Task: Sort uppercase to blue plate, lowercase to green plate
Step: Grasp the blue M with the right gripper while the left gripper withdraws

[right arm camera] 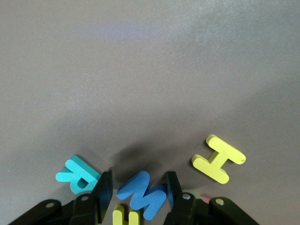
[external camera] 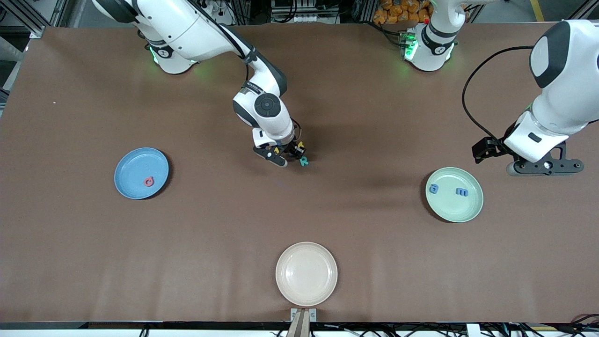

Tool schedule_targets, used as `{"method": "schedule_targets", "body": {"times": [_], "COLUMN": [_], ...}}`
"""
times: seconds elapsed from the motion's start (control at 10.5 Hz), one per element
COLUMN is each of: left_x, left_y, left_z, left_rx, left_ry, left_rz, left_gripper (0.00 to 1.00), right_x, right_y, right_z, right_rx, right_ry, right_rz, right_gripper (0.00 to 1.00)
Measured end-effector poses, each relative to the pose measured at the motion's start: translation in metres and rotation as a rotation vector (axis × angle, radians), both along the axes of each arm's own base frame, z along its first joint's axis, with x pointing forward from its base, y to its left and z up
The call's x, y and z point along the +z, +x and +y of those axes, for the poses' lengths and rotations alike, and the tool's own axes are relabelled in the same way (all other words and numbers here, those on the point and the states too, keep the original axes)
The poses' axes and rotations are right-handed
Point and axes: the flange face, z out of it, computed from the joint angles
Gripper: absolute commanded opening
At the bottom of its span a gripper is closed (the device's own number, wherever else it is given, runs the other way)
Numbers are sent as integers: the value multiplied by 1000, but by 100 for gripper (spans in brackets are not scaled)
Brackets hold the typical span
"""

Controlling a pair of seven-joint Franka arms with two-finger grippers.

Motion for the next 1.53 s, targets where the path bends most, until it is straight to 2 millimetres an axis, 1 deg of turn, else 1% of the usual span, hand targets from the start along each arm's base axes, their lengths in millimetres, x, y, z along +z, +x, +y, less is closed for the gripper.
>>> {"method": "schedule_targets", "body": {"times": [0.1,0.29,0.67,1.15,1.53], "left_x": [0,0,-1,-1,-1], "left_y": [0,-1,-2,-2,-2], "left_z": [0,0,0,0,0], "left_rx": [0,0,1,0,0], "left_ry": [0,1,2,3,3], "left_rz": [1,5,15,17,17], "left_gripper": [100,100,100,100,100], "right_x": [0,-3,-3,-3,-2], "right_y": [-1,-2,-2,-2,0], "right_z": [0,0,1,1,2], "right_rx": [4,9,15,17,15], "right_ry": [-2,-8,-8,-9,-7], "right_rz": [-1,2,-2,-4,-7], "right_gripper": [53,48,47,44,43]}}
